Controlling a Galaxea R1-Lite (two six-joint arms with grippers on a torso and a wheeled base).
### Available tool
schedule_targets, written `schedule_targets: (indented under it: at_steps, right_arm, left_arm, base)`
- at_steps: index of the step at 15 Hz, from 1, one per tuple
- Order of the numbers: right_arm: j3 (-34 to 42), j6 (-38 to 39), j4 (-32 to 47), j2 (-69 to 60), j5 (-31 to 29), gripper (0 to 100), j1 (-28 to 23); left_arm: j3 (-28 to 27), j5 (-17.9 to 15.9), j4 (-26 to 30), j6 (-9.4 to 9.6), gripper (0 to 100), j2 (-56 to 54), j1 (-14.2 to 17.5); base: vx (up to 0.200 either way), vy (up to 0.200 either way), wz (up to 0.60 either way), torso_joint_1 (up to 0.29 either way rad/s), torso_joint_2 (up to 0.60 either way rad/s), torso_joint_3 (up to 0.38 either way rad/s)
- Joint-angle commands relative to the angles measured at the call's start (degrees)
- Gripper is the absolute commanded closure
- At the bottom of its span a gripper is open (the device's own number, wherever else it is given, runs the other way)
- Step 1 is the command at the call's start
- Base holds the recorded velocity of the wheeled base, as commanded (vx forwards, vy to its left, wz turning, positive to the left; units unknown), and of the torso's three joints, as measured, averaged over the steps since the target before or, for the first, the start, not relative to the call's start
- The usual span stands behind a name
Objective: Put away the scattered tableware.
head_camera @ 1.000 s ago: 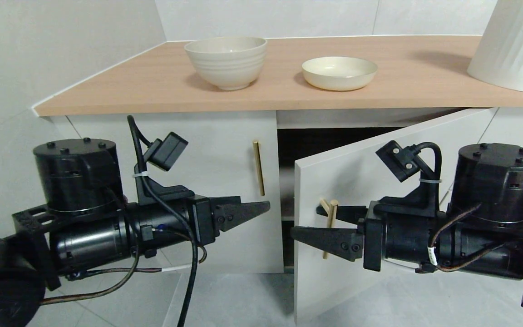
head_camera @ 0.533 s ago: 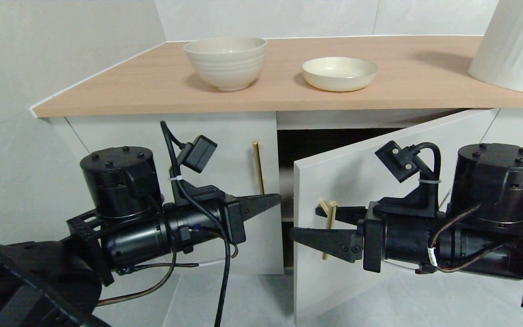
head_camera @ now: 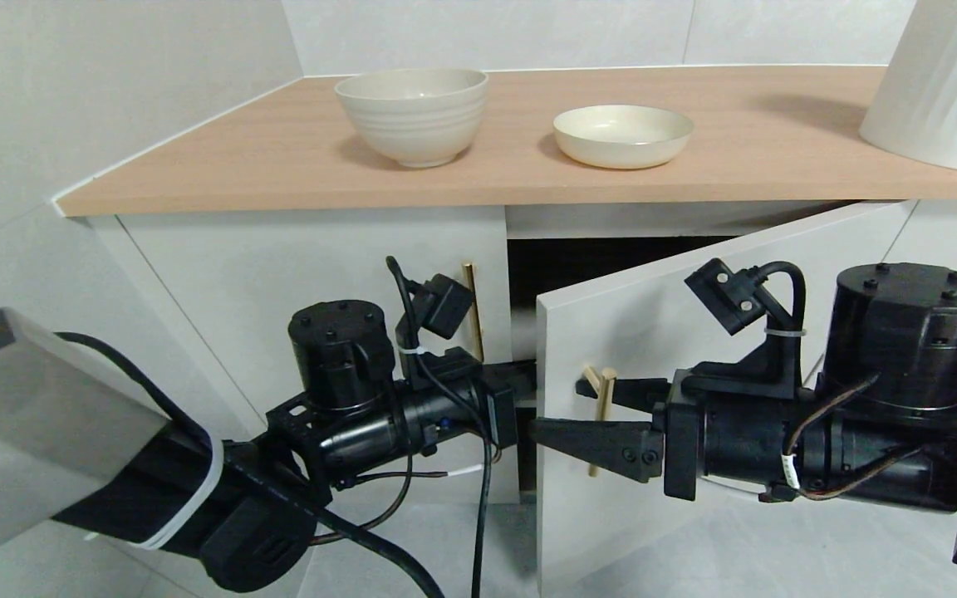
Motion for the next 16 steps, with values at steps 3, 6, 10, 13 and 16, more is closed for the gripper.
schedule_targets:
  at_steps: [3, 6, 10, 13, 16]
  right_arm:
    - [0.1, -0.2, 0.0, 0.5, -0.2, 0, -0.2]
    - [1.5, -0.3, 0.2, 0.0, -0.2, 0, -1.5]
    - [5.9, -2.9, -0.4, -0.3, -0.7, 0, -6.0]
    - [6.6, -2.9, -0.7, -0.9, -0.6, 0, -8.4]
    - [9.7, -3.6, -1.4, -3.6, -1.5, 0, -9.8]
  left_arm:
    - [-0.3, 0.1, -2.4, -0.19, 100, 3.0, -1.2]
    - [-0.4, 0.0, -4.3, -0.19, 100, 3.0, -2.1]
    - [-0.8, -0.2, -4.3, -0.19, 100, 3.1, -3.0]
    - [-0.7, 0.0, -4.3, -0.19, 100, 3.1, -4.1]
    - [-0.5, 0.2, -4.2, -0.19, 100, 3.0, -4.4]
  base:
    - [0.000, 0.000, 0.00, 0.000, 0.00, 0.000]
    - [0.000, 0.000, 0.00, 0.000, 0.00, 0.000]
    - [0.000, 0.000, 0.00, 0.000, 0.00, 0.000]
    - [0.000, 0.000, 0.00, 0.000, 0.00, 0.000]
    - [0.000, 0.000, 0.00, 0.000, 0.00, 0.000]
